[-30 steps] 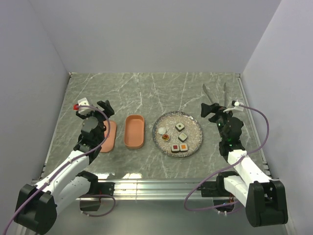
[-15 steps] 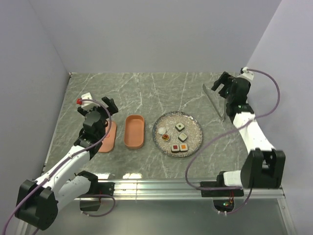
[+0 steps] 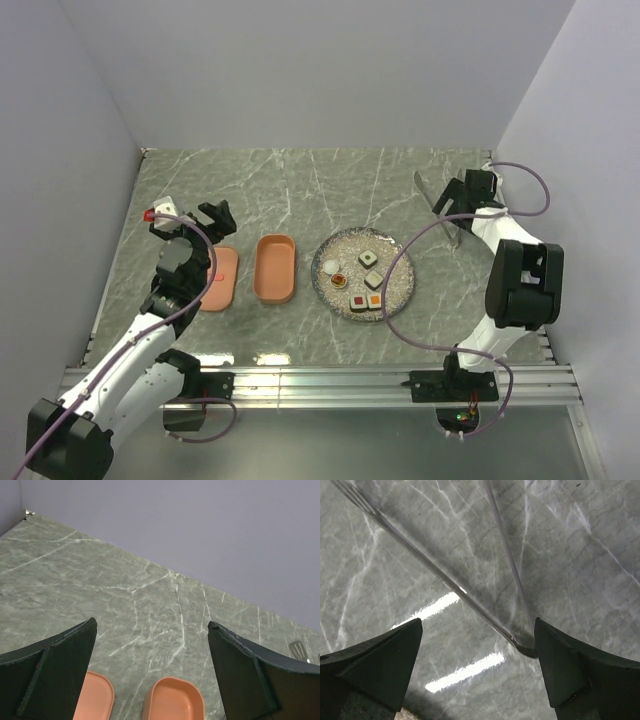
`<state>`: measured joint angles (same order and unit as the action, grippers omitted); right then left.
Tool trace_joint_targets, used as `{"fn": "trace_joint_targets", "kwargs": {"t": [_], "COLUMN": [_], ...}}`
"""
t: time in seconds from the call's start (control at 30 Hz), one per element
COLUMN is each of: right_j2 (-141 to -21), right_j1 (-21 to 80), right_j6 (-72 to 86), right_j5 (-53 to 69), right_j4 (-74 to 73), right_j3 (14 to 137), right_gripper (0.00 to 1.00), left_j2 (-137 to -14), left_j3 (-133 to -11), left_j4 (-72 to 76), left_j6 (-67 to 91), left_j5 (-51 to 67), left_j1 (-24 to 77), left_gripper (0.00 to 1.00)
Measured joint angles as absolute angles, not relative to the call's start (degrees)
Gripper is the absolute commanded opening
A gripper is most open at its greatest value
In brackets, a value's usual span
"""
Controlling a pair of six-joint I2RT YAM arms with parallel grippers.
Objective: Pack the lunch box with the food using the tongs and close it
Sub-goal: Grab the clamp with the right arm
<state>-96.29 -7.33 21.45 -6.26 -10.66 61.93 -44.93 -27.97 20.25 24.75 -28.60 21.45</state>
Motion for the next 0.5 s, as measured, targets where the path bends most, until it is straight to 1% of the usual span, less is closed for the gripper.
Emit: {"fn": "trace_joint_targets", "kwargs": {"t": [0.2, 0.5], "right_j2": [-101.1, -104.4], "right_j1": [-7.9, -8.1], "right_j6": [21.4, 21.4], "right_j5": [-6.0, -5.7], "right_j4": [-11.4, -12.3], "right_j3": [66.0, 66.9], "right_gripper": [1.0, 1.0], "left_j2": [-46.4, -45.7], "left_j3": [-28.0, -28.0], "left_j4": [18.6, 18.1], "left_j6": [24.8, 24.9], "left_j5": [-28.1, -27.8], "left_j1": [21.4, 21.2], "left_gripper": [0.99, 0.99]}}
